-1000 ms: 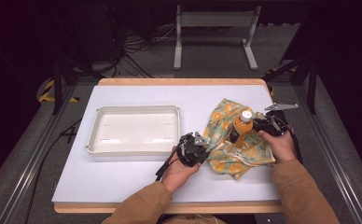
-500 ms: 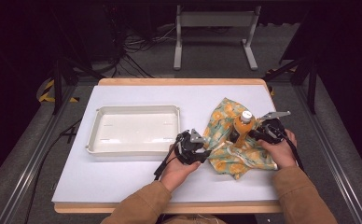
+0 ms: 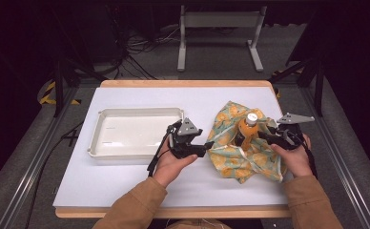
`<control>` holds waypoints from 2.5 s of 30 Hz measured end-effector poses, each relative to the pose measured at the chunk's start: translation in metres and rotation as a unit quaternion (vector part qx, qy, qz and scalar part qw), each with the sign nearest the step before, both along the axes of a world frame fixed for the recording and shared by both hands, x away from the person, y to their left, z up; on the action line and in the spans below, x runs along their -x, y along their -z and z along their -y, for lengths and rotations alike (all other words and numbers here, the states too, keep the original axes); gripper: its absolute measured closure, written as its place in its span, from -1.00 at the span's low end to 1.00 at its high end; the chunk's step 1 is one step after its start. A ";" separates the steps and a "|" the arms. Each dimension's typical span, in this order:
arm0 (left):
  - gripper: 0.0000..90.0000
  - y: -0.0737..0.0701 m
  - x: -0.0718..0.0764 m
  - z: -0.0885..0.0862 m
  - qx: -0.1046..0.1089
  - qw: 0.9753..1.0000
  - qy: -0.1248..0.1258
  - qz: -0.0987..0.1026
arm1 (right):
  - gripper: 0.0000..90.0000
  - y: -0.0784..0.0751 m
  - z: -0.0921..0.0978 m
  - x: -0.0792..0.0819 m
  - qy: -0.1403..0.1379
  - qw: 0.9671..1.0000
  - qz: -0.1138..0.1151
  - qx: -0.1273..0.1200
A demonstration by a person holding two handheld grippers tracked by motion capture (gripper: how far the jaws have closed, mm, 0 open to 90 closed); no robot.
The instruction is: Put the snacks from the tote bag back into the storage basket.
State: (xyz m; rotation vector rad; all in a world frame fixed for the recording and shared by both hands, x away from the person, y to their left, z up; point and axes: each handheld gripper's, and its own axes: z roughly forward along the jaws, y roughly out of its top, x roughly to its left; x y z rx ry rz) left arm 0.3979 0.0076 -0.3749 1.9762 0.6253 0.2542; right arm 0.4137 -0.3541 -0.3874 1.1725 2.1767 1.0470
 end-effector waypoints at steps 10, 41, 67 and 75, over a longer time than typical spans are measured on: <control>-0.24 -0.026 0.000 0.003 0.006 0.999 0.029 0.029 | 0.33 -0.031 0.013 0.021 -0.009 0.998 0.037 -0.048; -0.20 -0.047 -0.049 0.089 0.040 0.991 0.126 0.018 | 0.27 -0.057 0.043 0.045 0.003 0.993 0.063 -0.101; -0.14 -0.026 -0.062 0.124 0.019 0.992 0.121 0.010 | 0.27 -0.055 0.041 0.044 -0.002 0.992 0.056 -0.113; 0.25 -0.029 -0.061 0.125 0.027 0.991 0.128 0.035 | 0.26 -0.055 0.041 0.043 -0.003 0.992 0.056 -0.117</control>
